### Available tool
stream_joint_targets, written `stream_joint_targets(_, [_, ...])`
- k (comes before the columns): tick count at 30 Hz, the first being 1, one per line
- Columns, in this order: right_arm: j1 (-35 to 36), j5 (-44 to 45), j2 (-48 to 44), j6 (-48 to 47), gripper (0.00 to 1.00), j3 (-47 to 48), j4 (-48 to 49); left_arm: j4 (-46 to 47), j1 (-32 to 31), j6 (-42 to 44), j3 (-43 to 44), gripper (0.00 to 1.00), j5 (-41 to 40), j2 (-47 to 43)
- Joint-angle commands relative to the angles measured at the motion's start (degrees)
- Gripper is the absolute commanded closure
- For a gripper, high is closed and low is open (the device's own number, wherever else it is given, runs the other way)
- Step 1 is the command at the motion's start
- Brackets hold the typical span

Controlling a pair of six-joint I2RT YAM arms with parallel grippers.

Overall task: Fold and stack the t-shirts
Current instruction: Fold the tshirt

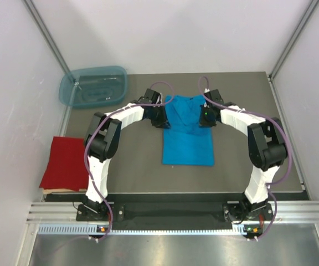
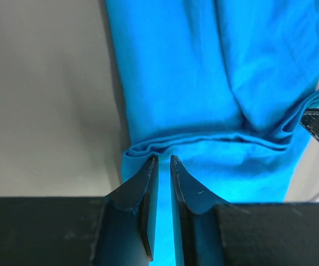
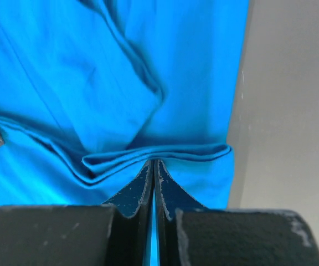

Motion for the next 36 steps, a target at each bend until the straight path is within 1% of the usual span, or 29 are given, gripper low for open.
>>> stream_joint_targets(1, [-0.61, 1.25, 1.84, -2.05, 1.0, 3.46, 1.98, 0.12, 0.58, 1.29, 2.63, 0.8, -3.26, 0.83])
stream_joint_targets(5, [-1.05, 3.63, 3.07, -2.58, 1.0, 3.73, 2.33, -1.28, 0.58, 1.73, 2.81, 0.81, -6.59, 1.62])
stream_joint_targets(9, [-1.31, 3.63, 1.68, -3.9, 1.0, 3.91, 2.15, -1.46, 0.75, 1.91, 2.37, 0.81, -5.56, 0.05])
stream_joint_targets(12, [-1.84, 2.05, -0.96, -5.13, 1.0, 4.96, 1.45, -1.03, 1.01, 2.78, 2.28, 0.75, -4.32, -3.03])
stream_joint_targets(14, [-2.36, 0.39, -2.19, -6.62, 0.97, 6.45, 0.4, -0.76, 1.72, 3.49, 2.28, 0.7, -3.27, -5.48])
stream_joint_targets(16, [-2.71, -0.94, -2.81, -7.68, 0.9, 7.42, -1.44, -0.41, 2.68, 4.02, 2.19, 0.66, -1.96, -6.89])
stream_joint_targets(17, [-2.72, -1.38, -3.51, -8.81, 0.87, 7.51, -2.15, -0.5, 2.95, 4.98, 2.02, 0.66, -1.69, -7.86])
stream_joint_targets(18, [-2.98, -2.86, -3.86, -9.43, 0.81, 7.42, -3.02, -0.67, 3.21, 5.51, 2.02, 0.65, -1.42, -8.22])
stream_joint_targets(19, [-3.5, -4.01, -4.3, -10.22, 0.78, 6.64, -3.12, -1.54, 3.56, 6.03, 1.93, 0.64, -1.33, -8.65])
stream_joint_targets(22, [-6.31, -10.33, -6.06, -12.51, 0.69, 4.27, -3.03, -2.34, 4.0, 8.67, 0.44, 0.63, -0.72, -9.36])
stream_joint_targets(24, [-7.98, -14.63, -6.5, -13.83, 0.66, 3.21, -2.51, -2.61, 4.09, 10.34, -0.97, 0.63, -0.19, -8.93])
stream_joint_targets(29, [-12.38, -20.18, -3.17, -17.17, 0.65, 2.94, -3.21, -1.9, 4.18, 12.37, -1.85, 0.63, 3.23, -6.21])
stream_joint_targets(30, [-12.91, -22.37, -2.64, -17.35, 0.65, 2.77, -3.03, -1.82, 4.18, 12.45, -1.94, 0.63, 3.24, -5.94])
stream_joint_targets(34, [-15.46, -25.9, -0.71, -19.01, 0.64, 2.24, -1.89, -0.85, 4.18, 12.98, -1.76, 0.63, 4.03, -4.53])
stream_joint_targets(35, [-15.72, -26.6, -0.01, -19.28, 0.65, 2.15, -1.28, -0.94, 4.18, 12.98, -1.68, 0.63, 4.03, -4.35])
stream_joint_targets(36, [-15.9, -28.35, 0.43, -19.54, 0.68, 2.06, -0.84, -0.76, 4.09, 13.07, -1.59, 0.63, 3.94, -4.09])
